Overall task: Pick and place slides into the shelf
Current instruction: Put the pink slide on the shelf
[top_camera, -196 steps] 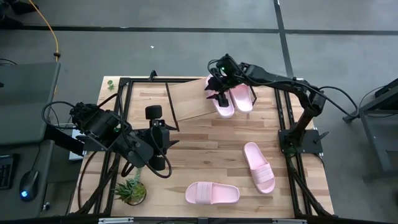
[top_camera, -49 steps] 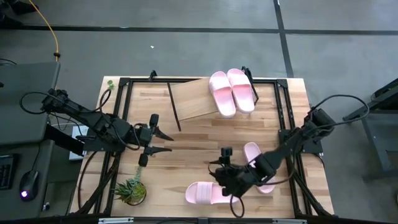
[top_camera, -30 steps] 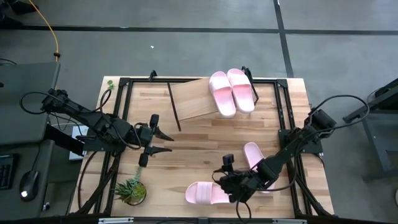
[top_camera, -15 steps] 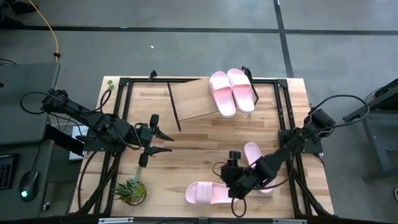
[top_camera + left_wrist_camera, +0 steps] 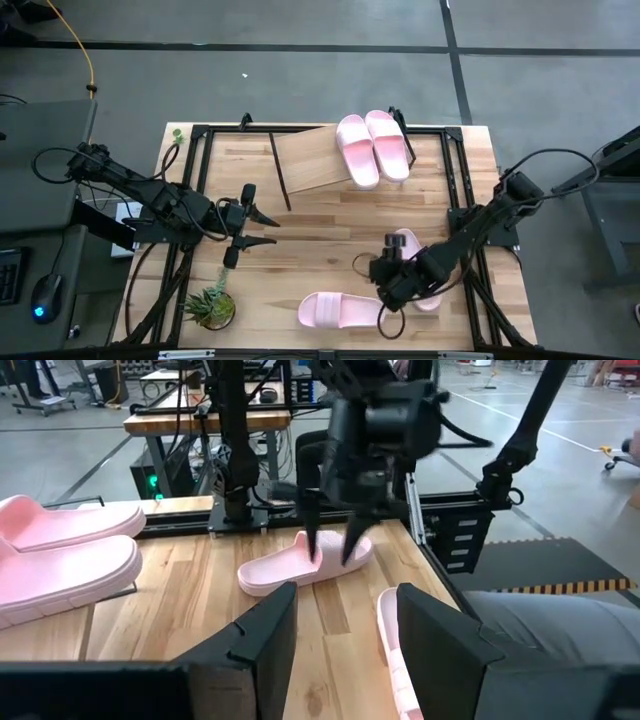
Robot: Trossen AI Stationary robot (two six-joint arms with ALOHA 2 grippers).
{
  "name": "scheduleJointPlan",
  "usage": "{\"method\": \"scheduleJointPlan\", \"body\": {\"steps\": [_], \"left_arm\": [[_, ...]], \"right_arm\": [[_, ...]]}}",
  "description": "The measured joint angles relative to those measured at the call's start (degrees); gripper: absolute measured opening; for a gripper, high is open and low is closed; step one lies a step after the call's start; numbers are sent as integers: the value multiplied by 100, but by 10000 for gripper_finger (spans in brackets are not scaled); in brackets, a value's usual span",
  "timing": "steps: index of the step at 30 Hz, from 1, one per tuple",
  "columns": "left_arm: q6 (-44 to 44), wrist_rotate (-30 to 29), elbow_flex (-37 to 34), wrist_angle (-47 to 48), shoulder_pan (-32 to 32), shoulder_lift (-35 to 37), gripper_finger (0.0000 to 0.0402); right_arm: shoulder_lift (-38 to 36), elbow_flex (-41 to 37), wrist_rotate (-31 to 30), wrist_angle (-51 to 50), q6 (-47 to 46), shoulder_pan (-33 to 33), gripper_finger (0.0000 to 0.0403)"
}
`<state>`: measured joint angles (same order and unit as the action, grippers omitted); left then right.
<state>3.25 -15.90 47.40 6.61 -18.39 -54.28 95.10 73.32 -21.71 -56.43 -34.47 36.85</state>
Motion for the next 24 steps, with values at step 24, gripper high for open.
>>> {"method": "scheduleJointPlan", "body": {"steps": [24], "left_arm": [[4, -2, 1, 149, 0, -2, 156]], "right_arm": [[-3498, -2393, 1112, 876, -1062, -58, 190]]}}
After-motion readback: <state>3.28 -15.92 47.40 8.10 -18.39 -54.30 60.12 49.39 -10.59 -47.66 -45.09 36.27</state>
